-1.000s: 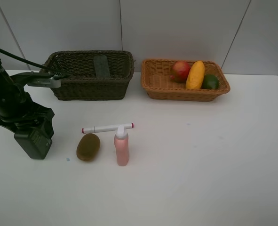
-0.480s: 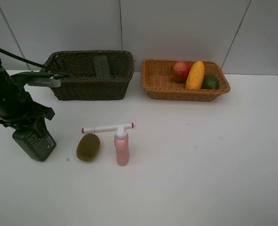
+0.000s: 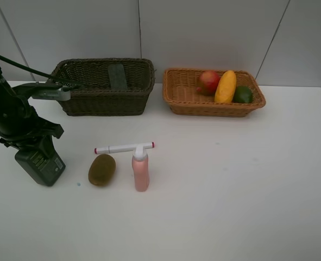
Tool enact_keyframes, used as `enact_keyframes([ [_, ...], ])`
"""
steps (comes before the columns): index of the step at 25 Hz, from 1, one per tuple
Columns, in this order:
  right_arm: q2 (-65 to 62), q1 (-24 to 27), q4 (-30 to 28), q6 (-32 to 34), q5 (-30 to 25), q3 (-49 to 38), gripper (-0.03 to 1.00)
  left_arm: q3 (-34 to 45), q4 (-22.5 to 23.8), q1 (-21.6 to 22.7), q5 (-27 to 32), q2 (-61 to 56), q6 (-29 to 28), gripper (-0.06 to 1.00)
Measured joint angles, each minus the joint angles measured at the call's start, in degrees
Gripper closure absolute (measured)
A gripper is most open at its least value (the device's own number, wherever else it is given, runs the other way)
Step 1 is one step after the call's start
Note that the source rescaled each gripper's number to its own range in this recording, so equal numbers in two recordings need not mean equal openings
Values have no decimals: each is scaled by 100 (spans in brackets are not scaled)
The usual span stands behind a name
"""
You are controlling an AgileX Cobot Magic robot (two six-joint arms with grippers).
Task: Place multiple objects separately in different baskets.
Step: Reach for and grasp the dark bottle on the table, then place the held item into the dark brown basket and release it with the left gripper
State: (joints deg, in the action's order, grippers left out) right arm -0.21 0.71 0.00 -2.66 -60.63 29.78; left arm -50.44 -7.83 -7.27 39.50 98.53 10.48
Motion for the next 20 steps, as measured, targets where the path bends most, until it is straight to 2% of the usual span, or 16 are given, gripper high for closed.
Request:
enact_keyframes([
  [4, 0, 0, 0, 0, 0, 0, -3, -20, 0, 0, 59, -24, 0, 53],
  [7, 0, 0, 0, 0, 0, 0, -3, -274, 0, 0, 448, -101, 0, 53],
  [14, 0, 0, 0, 0, 0, 0, -3, -1469, 0, 0, 1716, -215, 0, 53],
  [20, 0, 0, 0, 0, 0, 0, -3, -2557, 0, 0, 2413, -215, -6, 53],
])
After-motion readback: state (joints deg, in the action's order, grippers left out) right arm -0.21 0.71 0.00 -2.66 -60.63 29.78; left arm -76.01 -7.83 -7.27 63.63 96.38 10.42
